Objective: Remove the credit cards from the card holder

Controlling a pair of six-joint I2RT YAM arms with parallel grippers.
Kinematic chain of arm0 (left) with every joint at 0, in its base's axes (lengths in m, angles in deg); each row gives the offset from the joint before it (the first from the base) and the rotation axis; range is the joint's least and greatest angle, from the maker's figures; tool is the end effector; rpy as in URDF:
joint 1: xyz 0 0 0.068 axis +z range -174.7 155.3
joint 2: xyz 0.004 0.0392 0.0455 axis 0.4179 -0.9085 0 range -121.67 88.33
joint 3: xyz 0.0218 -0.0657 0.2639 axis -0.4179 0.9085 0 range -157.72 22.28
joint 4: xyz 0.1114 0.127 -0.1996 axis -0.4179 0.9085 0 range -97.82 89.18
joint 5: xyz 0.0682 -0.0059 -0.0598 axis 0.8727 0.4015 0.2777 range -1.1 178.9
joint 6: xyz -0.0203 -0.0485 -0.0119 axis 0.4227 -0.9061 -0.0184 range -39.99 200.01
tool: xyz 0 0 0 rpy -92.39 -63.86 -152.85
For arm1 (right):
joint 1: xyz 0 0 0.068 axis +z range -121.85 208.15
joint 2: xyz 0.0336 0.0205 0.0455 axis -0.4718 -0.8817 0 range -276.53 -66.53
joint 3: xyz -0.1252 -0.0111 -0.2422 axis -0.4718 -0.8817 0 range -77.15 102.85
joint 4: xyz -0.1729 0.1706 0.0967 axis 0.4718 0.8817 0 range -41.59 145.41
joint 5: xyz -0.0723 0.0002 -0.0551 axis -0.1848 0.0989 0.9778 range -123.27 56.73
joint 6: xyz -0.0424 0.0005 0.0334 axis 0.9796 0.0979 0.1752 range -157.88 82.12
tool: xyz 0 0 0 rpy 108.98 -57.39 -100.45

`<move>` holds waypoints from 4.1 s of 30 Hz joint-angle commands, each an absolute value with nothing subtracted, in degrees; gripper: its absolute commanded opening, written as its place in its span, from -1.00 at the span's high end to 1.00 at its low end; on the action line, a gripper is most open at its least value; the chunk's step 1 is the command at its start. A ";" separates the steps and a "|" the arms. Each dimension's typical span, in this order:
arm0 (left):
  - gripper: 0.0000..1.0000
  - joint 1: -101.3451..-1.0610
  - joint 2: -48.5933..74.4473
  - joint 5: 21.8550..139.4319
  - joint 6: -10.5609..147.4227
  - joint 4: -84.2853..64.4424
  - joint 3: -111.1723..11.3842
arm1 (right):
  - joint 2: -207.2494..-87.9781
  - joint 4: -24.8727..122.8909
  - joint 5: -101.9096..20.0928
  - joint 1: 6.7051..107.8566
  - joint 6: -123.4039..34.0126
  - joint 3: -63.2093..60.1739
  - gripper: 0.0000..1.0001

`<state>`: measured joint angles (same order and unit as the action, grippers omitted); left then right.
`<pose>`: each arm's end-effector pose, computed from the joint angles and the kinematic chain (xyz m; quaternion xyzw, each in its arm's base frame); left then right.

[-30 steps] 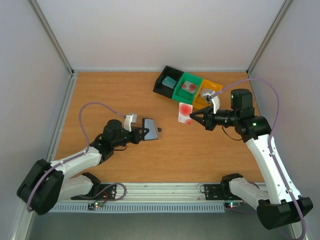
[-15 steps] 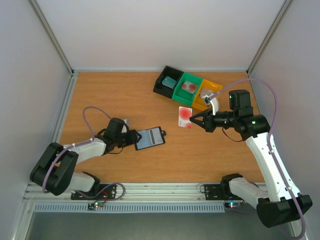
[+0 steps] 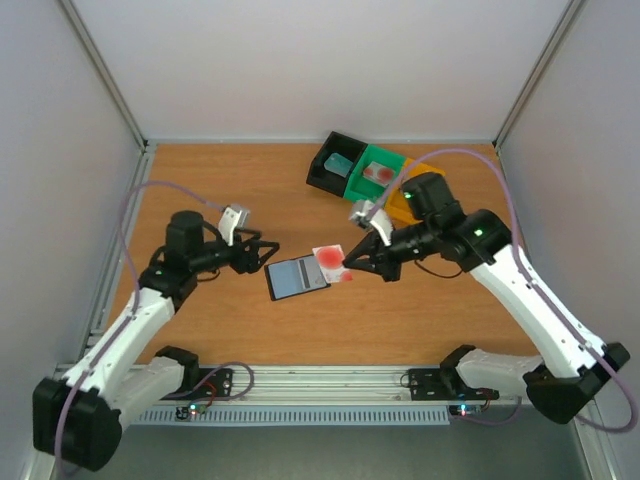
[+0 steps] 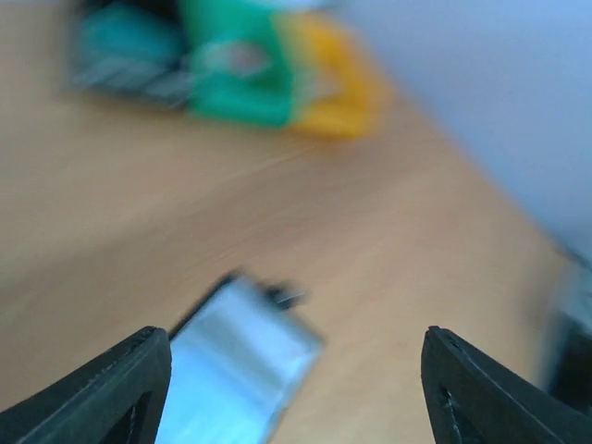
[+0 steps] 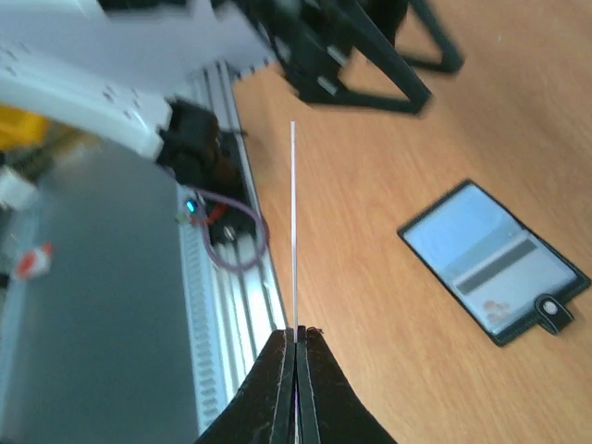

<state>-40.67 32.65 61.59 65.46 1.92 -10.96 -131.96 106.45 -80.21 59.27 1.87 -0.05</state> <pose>0.1974 -0.0734 0.2373 0.1246 0.8492 -0.3230 0.3988 0.1627 0.1286 0.3908 -0.6143 0.6080 0.3431 0.3678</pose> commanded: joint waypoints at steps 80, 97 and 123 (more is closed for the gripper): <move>0.99 -36.91 43.95 66.20 0.07 -5.87 -13.20 | -162.56 28.63 -22.40 87.33 62.42 -8.04 0.07; -0.98 -36.51 44.59 69.44 4.77 -9.21 -8.54 | -159.76 42.87 -20.18 84.30 54.51 -4.11 0.98; -0.99 -36.39 43.62 88.06 32.28 -4.03 5.87 | -202.67 108.06 -17.02 45.73 30.27 58.77 0.98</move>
